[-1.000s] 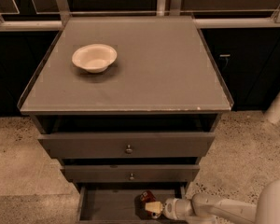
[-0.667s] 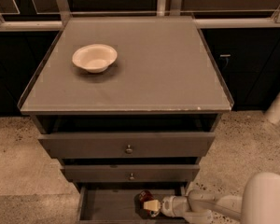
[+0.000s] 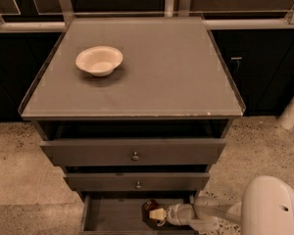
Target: Place coke can into bottom drawer
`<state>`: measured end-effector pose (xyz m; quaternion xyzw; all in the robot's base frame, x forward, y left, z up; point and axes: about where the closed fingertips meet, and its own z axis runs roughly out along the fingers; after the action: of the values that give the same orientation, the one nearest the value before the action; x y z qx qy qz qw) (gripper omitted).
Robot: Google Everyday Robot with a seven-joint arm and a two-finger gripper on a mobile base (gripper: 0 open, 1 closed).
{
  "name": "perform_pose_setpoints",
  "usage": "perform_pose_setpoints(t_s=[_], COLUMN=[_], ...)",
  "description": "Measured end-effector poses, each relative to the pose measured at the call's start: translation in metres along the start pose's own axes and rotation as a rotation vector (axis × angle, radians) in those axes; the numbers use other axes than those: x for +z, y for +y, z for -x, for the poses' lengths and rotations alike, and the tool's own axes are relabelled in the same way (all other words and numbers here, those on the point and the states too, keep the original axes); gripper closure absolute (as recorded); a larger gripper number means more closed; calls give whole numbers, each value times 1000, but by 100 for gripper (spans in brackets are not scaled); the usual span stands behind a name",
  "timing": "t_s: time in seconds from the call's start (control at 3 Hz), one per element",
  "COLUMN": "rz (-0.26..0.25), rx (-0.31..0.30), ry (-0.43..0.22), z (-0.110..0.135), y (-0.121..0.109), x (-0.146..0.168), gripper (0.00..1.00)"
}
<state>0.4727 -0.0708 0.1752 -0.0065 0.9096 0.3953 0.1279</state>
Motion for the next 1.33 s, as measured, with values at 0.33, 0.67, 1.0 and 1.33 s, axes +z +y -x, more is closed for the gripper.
perform_pose_setpoints(t_s=[0.33,0.67,1.0,1.33], rz=[0,0,0,0], rx=[0,0,0,0], ry=[0,0,0,0], z=[0,0,0,0], y=[0,0,0,0], x=[0,0,0,0], gripper=[82,58,34,10])
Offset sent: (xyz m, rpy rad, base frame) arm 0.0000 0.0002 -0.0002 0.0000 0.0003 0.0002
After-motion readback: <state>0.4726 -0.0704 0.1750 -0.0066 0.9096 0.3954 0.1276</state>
